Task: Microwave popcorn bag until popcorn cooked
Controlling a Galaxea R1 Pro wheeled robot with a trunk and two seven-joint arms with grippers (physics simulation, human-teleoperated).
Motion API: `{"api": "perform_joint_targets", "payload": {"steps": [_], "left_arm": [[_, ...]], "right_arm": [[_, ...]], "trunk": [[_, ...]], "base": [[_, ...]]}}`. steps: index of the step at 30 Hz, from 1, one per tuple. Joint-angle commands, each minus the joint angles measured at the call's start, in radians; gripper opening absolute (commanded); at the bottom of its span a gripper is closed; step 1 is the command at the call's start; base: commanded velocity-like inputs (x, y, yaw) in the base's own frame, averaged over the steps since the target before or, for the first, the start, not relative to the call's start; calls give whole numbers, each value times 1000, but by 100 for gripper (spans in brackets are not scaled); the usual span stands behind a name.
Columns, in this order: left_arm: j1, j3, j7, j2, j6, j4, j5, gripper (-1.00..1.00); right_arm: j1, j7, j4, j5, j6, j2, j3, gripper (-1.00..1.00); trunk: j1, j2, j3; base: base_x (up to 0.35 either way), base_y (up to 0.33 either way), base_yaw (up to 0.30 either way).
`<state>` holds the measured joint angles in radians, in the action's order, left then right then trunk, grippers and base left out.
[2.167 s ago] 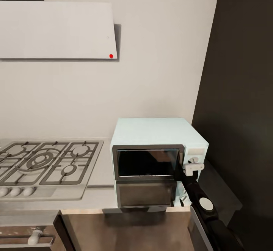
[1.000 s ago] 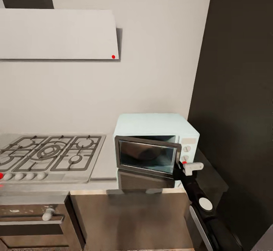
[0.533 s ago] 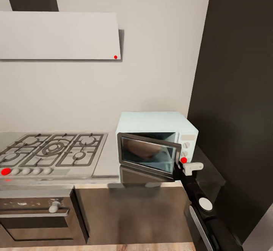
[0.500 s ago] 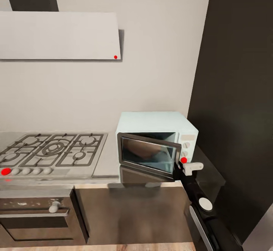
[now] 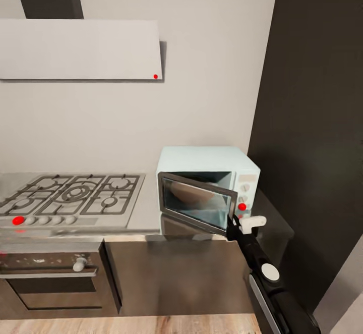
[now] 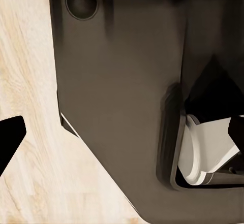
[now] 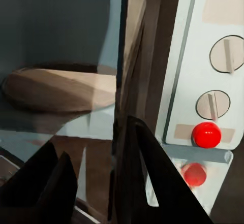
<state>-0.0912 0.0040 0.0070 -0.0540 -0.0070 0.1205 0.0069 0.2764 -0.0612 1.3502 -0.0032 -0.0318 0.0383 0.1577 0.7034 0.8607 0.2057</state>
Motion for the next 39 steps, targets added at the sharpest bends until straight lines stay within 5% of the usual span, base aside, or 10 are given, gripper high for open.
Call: {"api": "perform_joint_targets", "payload": {"steps": [1, 21, 22, 39], "left_arm": [[-1, 1, 1, 0, -1, 2, 1, 100], [-1, 1, 1, 0, -1, 2, 1, 100], [-1, 1, 1, 0, -1, 2, 1, 100], [-1, 1, 1, -1, -1, 2, 1, 100]], "right_arm": [[1, -20, 23, 5, -4, 2, -27, -100], [1, -20, 23, 5, -4, 2, -27, -100], [1, -20, 23, 5, -5, 2, -27, 100], [1, -20, 23, 5, -4, 2, -27, 100]], "trunk": [[0, 1, 1], [0, 1, 1], [0, 1, 1], [0, 1, 1]], "base": [[-141, 0, 0], [-35, 0, 0], [0, 0, 0], [-62, -22, 0]]}}
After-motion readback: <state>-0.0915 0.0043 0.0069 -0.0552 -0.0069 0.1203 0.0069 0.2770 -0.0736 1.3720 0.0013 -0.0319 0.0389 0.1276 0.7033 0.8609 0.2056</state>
